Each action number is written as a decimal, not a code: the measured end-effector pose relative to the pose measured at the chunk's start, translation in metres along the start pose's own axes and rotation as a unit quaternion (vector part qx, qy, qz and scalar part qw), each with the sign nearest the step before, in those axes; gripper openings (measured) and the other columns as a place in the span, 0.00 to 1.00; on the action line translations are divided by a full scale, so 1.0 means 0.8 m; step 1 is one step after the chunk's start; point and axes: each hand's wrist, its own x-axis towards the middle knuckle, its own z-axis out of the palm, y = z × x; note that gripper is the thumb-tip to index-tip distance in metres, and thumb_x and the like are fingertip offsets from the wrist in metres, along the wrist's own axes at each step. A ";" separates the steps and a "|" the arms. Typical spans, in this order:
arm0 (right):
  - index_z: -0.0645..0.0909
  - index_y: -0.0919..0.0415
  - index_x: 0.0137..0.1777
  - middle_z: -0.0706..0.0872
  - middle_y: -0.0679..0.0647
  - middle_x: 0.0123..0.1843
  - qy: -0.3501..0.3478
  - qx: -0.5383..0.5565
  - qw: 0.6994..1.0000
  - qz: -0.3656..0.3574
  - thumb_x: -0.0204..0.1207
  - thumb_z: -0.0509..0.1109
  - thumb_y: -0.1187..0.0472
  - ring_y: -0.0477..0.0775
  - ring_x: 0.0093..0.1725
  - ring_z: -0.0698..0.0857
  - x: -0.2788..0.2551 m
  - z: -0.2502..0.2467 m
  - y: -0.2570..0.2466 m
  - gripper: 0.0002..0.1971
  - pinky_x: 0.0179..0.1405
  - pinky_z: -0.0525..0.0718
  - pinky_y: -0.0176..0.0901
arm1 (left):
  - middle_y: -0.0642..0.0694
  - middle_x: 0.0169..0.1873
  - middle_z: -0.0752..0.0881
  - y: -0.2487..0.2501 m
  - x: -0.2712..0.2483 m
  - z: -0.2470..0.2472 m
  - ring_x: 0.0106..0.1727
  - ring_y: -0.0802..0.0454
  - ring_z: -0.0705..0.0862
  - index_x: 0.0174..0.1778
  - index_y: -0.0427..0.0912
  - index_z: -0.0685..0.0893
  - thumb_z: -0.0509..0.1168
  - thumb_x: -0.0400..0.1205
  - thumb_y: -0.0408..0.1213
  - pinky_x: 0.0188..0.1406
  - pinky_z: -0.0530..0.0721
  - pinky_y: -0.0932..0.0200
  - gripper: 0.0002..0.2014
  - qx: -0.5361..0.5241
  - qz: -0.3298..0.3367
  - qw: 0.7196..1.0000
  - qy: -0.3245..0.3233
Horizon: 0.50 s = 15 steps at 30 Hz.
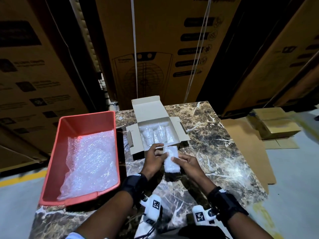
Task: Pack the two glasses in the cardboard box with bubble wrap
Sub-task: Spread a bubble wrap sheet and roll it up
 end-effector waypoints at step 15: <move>0.86 0.63 0.65 0.86 0.50 0.54 0.124 -0.268 0.952 -0.077 0.78 0.80 0.58 0.48 0.48 0.85 0.106 -0.003 -0.093 0.18 0.39 0.78 0.25 | 0.43 0.51 0.89 0.076 0.102 -0.017 0.47 0.44 0.90 0.69 0.47 0.80 0.69 0.87 0.36 0.45 0.89 0.46 0.15 0.044 0.021 0.997 0.058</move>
